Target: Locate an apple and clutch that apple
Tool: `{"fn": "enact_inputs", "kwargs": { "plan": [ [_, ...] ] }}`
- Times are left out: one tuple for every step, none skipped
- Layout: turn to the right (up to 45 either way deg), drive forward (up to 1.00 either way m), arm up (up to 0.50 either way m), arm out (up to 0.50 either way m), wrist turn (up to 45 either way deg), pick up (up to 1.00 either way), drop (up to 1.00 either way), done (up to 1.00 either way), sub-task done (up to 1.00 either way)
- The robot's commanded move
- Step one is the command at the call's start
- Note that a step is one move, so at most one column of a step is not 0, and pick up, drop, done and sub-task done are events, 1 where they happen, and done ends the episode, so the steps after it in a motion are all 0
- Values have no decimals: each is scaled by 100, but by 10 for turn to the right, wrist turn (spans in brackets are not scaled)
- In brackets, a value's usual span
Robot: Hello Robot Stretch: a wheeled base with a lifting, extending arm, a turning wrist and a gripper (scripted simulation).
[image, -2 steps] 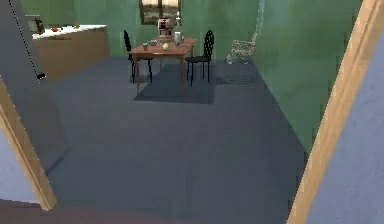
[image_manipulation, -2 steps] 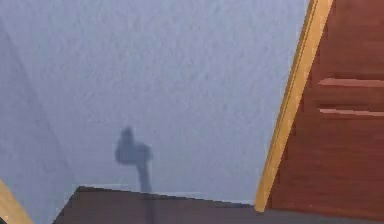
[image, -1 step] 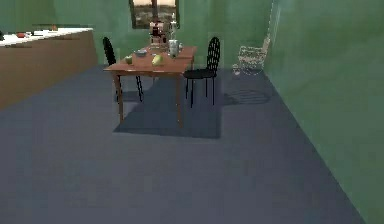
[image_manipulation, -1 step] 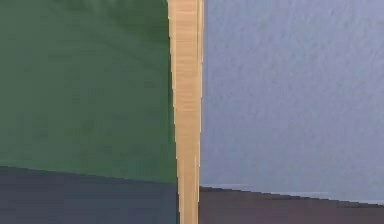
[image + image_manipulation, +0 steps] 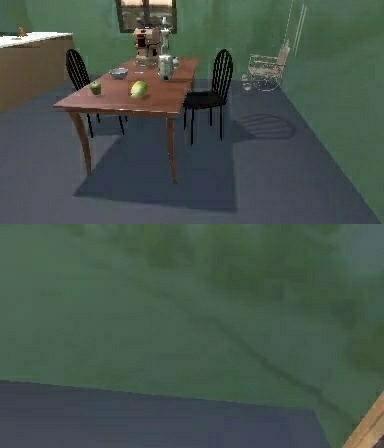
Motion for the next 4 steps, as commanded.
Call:
{"fn": "enact_inputs", "kwargs": {
  "plan": [
    [0, 80, 0, 0, 0, 0, 0, 0, 0],
    [-450, 0, 0, 0, 0, 0, 0, 0, 0],
    [-450, 0, 0, 0, 0, 0, 0, 0, 0],
    [-390, 0, 0, 0, 0, 0, 0, 0, 0]
  ]
}}
